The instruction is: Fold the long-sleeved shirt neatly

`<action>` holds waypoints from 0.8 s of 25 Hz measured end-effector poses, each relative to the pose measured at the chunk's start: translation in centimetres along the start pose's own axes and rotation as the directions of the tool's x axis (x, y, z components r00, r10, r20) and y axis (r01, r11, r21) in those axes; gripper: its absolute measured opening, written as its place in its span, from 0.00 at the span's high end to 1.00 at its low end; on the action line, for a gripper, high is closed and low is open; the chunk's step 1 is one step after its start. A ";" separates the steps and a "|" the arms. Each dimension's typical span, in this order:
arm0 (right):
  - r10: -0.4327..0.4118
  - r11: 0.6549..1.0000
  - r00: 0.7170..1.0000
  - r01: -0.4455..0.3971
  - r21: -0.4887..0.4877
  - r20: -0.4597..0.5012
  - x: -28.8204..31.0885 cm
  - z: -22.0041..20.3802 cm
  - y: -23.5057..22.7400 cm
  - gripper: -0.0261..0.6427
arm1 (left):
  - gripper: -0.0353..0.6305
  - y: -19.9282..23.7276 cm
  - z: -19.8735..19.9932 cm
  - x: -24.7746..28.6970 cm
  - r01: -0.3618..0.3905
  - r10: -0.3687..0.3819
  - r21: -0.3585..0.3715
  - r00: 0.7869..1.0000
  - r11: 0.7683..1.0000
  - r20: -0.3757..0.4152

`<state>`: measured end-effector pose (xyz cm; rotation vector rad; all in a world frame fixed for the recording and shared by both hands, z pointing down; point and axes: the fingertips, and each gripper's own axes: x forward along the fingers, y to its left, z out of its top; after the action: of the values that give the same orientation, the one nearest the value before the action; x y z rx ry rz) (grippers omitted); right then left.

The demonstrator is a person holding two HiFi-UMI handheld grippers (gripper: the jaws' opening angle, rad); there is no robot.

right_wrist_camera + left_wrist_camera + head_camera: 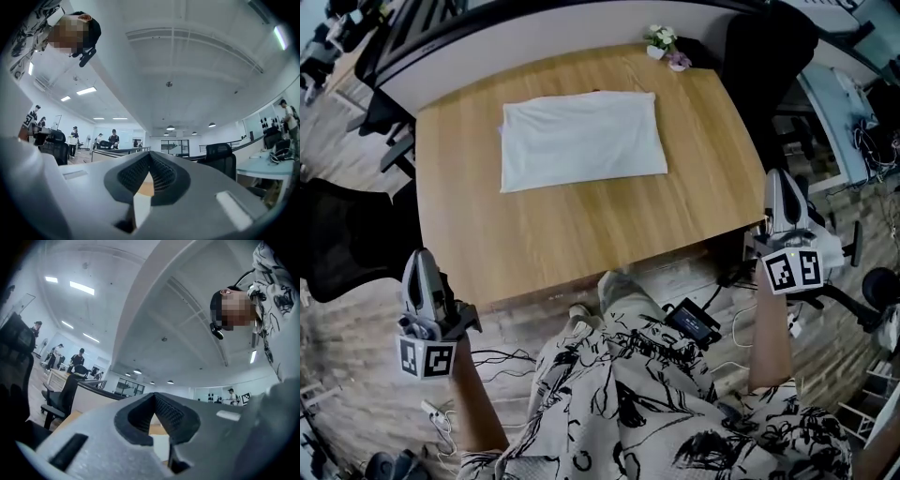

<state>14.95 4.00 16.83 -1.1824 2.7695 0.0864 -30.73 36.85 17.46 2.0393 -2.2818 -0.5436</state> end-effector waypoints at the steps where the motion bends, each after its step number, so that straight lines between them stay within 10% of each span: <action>1: -0.006 1.000 1.000 0.006 -0.002 0.003 -1.2 0.5 0.6 0.95 | 0.95 -0.4 0.1 -0.8 0.020 -0.020 0.002 1.000 1.000 -0.016; 11: 0.020 0.987 1.000 -0.020 -0.156 0.000 -10.0 3.6 7.6 0.95 | 0.94 -2.6 3.8 -6.9 -0.042 0.041 0.318 0.999 0.947 0.010; 20: 0.054 0.982 0.998 -0.057 -0.178 -0.025 -12.2 4.8 7.8 0.95 | 0.95 -2.7 3.4 -8.7 -0.186 0.194 0.245 0.981 0.952 -0.012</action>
<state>18.09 18.60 13.82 -1.1496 2.8629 0.3368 -27.79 45.91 15.30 1.8703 -2.5981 -0.2231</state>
